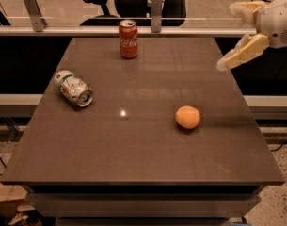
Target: Pick coke can
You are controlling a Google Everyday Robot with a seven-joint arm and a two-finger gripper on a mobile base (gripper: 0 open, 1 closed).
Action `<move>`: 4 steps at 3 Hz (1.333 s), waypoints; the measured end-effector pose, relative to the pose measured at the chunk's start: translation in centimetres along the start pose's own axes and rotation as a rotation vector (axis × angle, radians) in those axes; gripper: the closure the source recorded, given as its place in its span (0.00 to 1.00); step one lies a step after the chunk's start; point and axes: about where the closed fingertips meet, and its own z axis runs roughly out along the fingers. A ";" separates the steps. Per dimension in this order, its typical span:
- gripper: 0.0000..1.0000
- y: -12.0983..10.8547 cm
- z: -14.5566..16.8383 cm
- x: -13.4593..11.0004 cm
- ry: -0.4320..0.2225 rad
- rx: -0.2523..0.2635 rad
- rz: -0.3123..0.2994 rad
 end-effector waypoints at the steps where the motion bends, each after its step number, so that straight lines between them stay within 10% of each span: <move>1: 0.00 -0.7 1.5 0.1 -0.039 -0.014 -0.022; 4: 0.00 -2.9 6.4 0.1 -0.206 -0.024 -0.004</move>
Offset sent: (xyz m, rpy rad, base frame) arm 0.0350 0.0179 -0.0117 0.0945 -0.0814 0.0752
